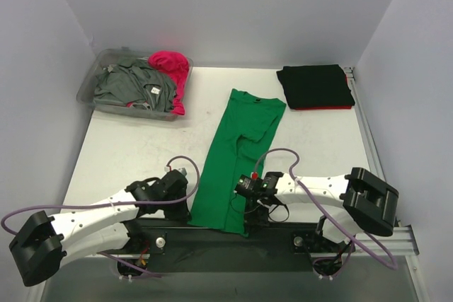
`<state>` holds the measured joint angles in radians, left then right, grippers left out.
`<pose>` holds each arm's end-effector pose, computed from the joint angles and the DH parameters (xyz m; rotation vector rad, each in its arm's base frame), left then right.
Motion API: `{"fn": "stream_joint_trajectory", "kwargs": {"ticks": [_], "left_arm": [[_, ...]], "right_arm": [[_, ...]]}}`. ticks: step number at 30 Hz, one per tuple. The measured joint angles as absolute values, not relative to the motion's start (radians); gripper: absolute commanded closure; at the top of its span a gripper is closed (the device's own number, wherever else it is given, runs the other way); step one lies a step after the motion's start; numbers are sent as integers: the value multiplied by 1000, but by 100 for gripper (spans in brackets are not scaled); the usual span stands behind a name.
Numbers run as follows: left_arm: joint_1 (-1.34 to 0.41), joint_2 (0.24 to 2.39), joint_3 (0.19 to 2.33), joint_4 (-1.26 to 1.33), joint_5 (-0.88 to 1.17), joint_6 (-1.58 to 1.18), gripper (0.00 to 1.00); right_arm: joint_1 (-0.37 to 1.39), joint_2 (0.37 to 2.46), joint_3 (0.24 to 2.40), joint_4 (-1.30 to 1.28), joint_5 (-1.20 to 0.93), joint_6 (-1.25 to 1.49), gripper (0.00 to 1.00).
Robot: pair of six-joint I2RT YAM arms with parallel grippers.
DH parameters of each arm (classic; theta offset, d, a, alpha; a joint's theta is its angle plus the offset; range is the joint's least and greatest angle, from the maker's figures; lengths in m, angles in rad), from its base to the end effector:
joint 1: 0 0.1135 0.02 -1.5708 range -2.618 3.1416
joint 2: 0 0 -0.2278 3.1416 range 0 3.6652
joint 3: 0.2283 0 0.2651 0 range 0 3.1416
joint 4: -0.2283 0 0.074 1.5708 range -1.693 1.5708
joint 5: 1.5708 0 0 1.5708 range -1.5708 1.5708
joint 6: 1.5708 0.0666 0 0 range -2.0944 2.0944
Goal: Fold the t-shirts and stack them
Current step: Grab the bottom of the folded rectangular tshirt with both arms
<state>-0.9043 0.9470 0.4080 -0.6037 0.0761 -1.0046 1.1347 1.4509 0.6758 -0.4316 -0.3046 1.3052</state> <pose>0.1182 -0.1585 0.0896 -0.1214 2.8970 -0.5781 0.0952 0.2515 0.0733 -0.1659 -2.9064 -0.6566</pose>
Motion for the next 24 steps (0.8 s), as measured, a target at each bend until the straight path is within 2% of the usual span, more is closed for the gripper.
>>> {"fn": "stream_joint_trajectory", "kwargs": {"ticks": [14, 24], "left_arm": [[-902, 941, 481, -678, 126, -1016, 100], [-794, 1105, 604, -538, 176, -1008, 100]], "right_arm": [[1147, 1354, 720, -575, -338, 1296, 100], [905, 1292, 773, -649, -297, 1195, 100]]}}
